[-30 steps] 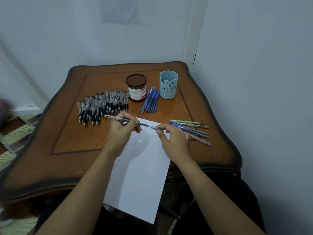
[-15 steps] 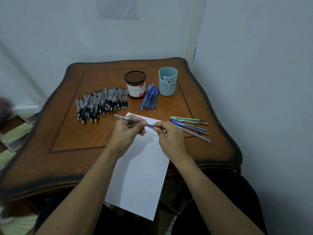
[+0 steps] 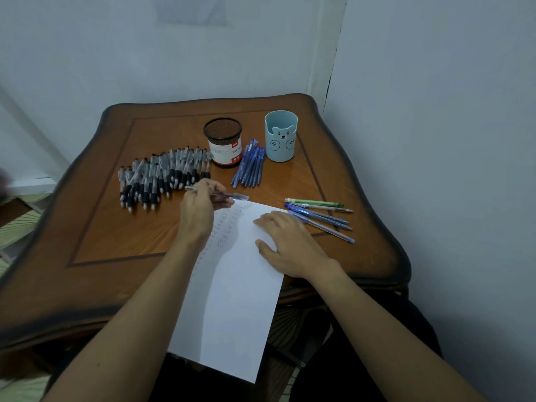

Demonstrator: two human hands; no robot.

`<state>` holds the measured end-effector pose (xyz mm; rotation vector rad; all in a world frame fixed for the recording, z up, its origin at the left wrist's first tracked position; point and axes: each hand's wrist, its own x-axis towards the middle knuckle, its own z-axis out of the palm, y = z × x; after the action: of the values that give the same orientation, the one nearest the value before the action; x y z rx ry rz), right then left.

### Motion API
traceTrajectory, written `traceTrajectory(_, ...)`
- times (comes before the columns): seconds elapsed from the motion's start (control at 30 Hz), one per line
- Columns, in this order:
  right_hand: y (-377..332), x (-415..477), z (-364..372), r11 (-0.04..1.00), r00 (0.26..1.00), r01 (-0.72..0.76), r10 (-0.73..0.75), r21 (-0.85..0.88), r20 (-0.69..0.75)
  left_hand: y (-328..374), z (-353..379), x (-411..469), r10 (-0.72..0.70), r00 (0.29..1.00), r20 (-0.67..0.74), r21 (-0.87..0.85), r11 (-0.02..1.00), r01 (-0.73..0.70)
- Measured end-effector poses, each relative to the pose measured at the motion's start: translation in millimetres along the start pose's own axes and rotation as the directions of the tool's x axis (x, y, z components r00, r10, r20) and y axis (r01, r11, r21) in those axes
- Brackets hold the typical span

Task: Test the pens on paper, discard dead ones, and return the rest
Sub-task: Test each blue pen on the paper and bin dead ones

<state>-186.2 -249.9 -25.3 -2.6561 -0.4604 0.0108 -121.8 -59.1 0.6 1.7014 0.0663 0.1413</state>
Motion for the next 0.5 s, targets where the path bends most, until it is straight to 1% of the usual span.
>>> traceTrajectory(0.07, 5, 1, 2, 0.999, 0.999, 0.024, -0.023, -0.032, 0.033, 4, 6, 6, 0.053, 0.998, -0.026, 0.061, 0.997, -0.051)
traceTrajectory(0.17, 8, 1, 3, 0.999, 0.999, 0.036, -0.035, -0.040, 0.029, 7, 16, 16, 0.133, 0.990, -0.053, 0.097, 0.987, -0.128)
traceTrajectory(0.3, 10, 3, 4, 0.998, 0.999, 0.037, -0.037, -0.046, 0.000, 2, 29, 33, 0.310, 0.949, -0.061, 0.207, 0.934, -0.292)
traceTrajectory(0.43, 12, 3, 7, 0.999, 1.000, 0.030, -0.030, -0.024, -0.001, -7, 44, 52, 0.371, 0.925, -0.083, 0.296, 0.895, -0.333)
traceTrajectory(0.5, 13, 4, 8, 0.999, 0.999, 0.031, -0.031, -0.011, -0.011, -12, 51, 60, 0.380, 0.922, -0.081, 0.354, 0.875, -0.329)
